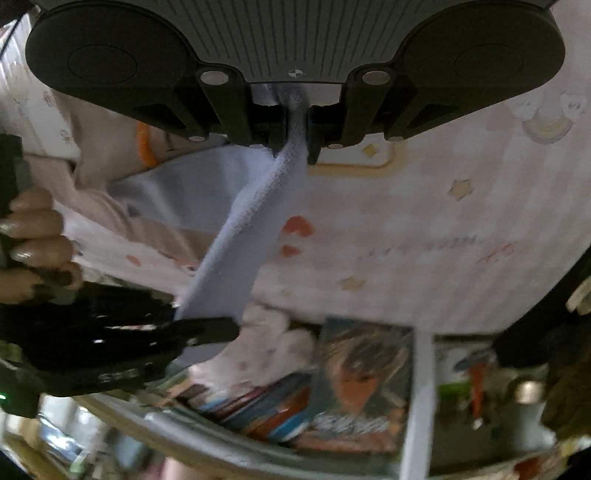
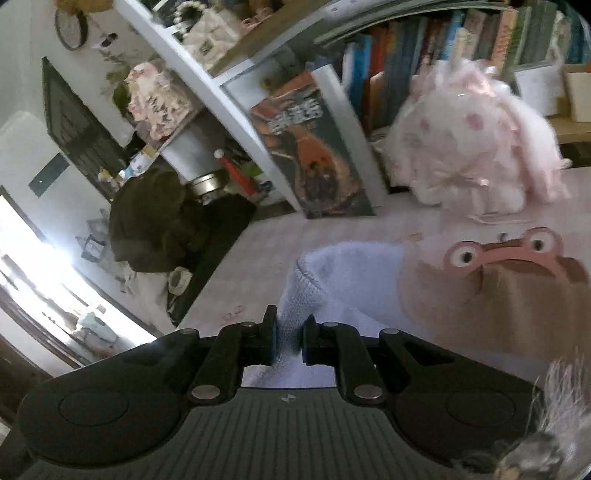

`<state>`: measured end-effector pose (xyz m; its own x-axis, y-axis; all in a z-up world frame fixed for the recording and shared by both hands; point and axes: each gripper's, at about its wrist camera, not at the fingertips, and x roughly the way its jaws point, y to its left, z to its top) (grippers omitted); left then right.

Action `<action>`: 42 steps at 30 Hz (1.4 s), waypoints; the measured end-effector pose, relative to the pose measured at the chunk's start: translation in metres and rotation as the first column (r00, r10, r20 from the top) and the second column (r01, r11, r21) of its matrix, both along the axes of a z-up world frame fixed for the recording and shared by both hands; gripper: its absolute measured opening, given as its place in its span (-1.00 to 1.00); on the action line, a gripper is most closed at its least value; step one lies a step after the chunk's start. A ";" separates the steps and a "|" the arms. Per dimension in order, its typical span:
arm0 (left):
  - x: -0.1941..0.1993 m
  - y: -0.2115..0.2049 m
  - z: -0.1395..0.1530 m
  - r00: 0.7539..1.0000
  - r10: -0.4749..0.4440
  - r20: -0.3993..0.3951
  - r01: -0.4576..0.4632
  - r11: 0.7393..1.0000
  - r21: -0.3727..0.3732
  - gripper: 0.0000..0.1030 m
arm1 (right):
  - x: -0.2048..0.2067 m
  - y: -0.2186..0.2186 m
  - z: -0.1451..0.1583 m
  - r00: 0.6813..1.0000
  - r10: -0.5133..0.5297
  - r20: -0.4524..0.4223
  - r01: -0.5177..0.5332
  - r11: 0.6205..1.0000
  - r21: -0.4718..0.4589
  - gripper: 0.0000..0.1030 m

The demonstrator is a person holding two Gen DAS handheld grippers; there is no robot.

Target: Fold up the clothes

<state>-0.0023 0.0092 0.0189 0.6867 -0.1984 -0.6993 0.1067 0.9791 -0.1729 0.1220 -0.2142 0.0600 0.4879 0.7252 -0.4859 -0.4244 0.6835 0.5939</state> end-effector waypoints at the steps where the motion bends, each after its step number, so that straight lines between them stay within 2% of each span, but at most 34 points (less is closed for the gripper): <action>1: 0.001 0.001 -0.003 1.000 0.003 -0.015 -0.003 1.000 0.027 -0.68 | -0.001 0.005 0.001 1.000 0.018 0.016 -0.018 1.000 -0.018 -0.70; 2: 0.003 0.002 -0.004 1.000 0.004 -0.030 -0.002 0.998 0.060 -0.66 | -0.004 0.009 0.003 0.999 0.034 0.032 -0.033 0.998 -0.044 -0.66; 3: 0.001 0.004 -0.004 0.999 0.004 -0.033 -0.001 0.996 0.084 -0.64 | -0.012 0.009 0.003 0.998 0.045 0.051 -0.041 0.997 -0.067 -0.47; 4: -0.002 0.006 -0.003 0.999 0.004 -0.033 -0.001 0.994 0.107 -0.56 | -0.022 0.004 0.002 0.996 0.044 0.076 -0.038 0.996 -0.078 -0.18; 5: -0.004 0.007 0.000 1.000 0.019 -0.020 -0.016 0.991 0.135 -0.38 | -0.026 -0.001 0.005 0.994 0.040 0.101 -0.032 0.996 -0.079 -0.10; 7: -0.014 0.007 0.009 0.998 0.057 0.039 -0.064 0.977 0.206 -0.21 | -0.032 -0.019 0.004 0.994 0.002 0.112 0.009 0.995 -0.096 -0.09; 10: -0.027 0.000 0.028 0.986 0.055 0.155 -0.100 0.949 0.298 -0.20 | -0.045 -0.058 -0.006 0.991 -0.091 0.097 0.105 0.982 -0.154 -0.12; 12: -0.028 -0.015 0.037 0.979 -0.015 0.202 -0.047 0.953 0.298 -0.19 | -0.053 -0.083 -0.018 0.987 -0.147 0.071 0.160 0.959 -0.236 -0.18; 14: -0.021 -0.044 0.032 0.977 -0.108 0.184 0.056 0.962 0.267 -0.19 | -0.062 -0.106 -0.031 0.981 -0.188 0.051 0.194 0.924 -0.329 -0.21; 16: -0.013 -0.074 0.025 0.966 -0.203 0.163 0.163 0.959 0.231 -0.19 | -0.078 -0.121 -0.041 0.981 -0.187 0.053 0.193 0.896 -0.400 -0.21; 19: -0.001 -0.142 0.003 0.922 -0.364 0.133 0.314 0.903 0.293 -0.19 | -0.099 -0.135 -0.056 0.984 -0.174 0.045 0.175 0.865 -0.471 -0.24; 21: 0.007 -0.180 -0.014 0.894 -0.436 0.105 0.386 0.867 0.315 -0.20 | -0.109 -0.136 -0.066 0.985 -0.170 0.026 0.160 0.851 -0.500 -0.24; 24: 0.014 -0.224 -0.030 0.850 -0.521 0.078 0.464 0.810 0.358 -0.20 | -0.122 -0.139 -0.079 0.986 -0.168 0.011 0.149 0.841 -0.520 -0.41; 26: 0.020 -0.243 -0.040 0.837 -0.544 0.061 0.481 0.783 0.394 -0.20 | -0.131 -0.137 -0.082 0.988 -0.150 0.035 0.145 0.831 -0.538 -0.45; 28: 0.024 -0.253 -0.046 0.845 -0.532 0.050 0.467 0.781 0.415 -0.20 | -0.137 -0.135 -0.083 0.991 -0.124 0.056 0.134 0.819 -0.558 -0.48; 32: 0.033 -0.259 -0.048 0.874 -0.483 0.053 0.423 0.810 0.406 -0.20 | -0.143 -0.137 -0.085 0.994 -0.084 0.069 0.109 0.807 -0.581 -0.56; 33: 0.035 -0.261 -0.049 0.878 -0.477 0.047 0.417 0.808 0.415 -0.20 | -0.144 -0.139 -0.086 0.994 -0.079 0.070 0.105 0.808 -0.580 -0.58; 36: 0.040 -0.269 -0.060 0.875 -0.483 -0.006 0.433 0.779 0.454 -0.20 | -0.144 -0.143 -0.086 0.995 -0.079 0.066 0.103 0.818 -0.565 -0.58; 37: 0.039 -0.269 -0.062 0.873 -0.487 0.000 0.432 0.775 0.462 -0.21 | -0.144 -0.144 -0.086 0.995 -0.078 0.065 0.101 0.819 -0.565 -0.58; 39: 0.040 -0.267 -0.063 0.860 -0.510 0.007 0.454 0.772 0.444 -0.43 | -0.144 -0.143 -0.086 0.995 -0.071 0.068 0.097 0.815 -0.571 -0.58; 40: 0.042 -0.255 -0.057 0.873 -0.488 0.025 0.430 0.792 0.434 -0.73 | -0.145 -0.142 -0.085 0.995 -0.068 0.070 0.096 0.812 -0.575 -0.58; 41: 0.044 -0.240 -0.050 0.889 -0.455 0.046 0.396 0.816 0.422 -0.86 | -0.145 -0.141 -0.085 0.995 -0.067 0.072 0.096 0.810 -0.578 -0.58; 42: 0.047 -0.226 -0.042 0.904 -0.422 0.068 0.360 0.838 0.410 -0.87 | -0.146 -0.141 -0.085 0.995 -0.070 0.075 0.100 0.809 -0.580 -0.58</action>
<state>0.0443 -0.2164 -0.0232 0.7100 -0.2138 -0.6710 0.4890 0.8354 0.2512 -0.0236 -0.3548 -0.0254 0.5677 0.2685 -0.7782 -0.3657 0.9292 0.0538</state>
